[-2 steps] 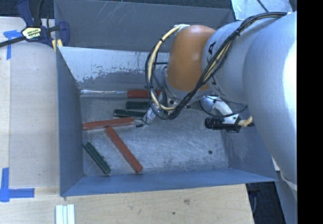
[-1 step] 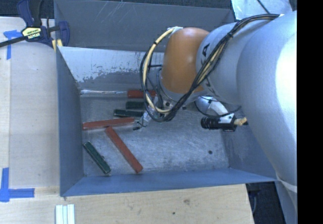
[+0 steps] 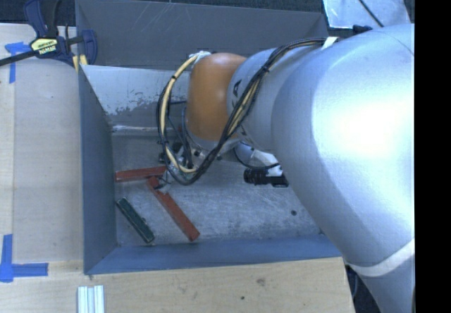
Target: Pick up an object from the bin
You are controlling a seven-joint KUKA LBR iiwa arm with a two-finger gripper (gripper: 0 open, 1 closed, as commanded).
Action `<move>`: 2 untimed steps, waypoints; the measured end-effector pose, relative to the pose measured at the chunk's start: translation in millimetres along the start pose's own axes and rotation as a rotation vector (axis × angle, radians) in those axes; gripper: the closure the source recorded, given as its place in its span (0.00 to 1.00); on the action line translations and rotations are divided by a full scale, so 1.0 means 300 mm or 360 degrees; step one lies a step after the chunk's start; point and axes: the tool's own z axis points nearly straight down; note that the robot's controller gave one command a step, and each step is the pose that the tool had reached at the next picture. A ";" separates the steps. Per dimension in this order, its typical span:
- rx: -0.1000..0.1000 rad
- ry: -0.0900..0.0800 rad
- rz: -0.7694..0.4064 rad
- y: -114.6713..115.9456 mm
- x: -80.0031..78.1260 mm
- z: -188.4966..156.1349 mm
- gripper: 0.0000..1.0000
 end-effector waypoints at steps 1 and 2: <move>-0.0013 -0.0019 0.0004 0.002 -0.017 -0.024 1.00; -0.0009 -0.0006 0.0004 -0.013 0.146 -0.622 1.00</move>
Offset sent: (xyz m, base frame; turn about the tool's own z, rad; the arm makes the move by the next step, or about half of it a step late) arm 0.0000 0.0000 0.0000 0.0000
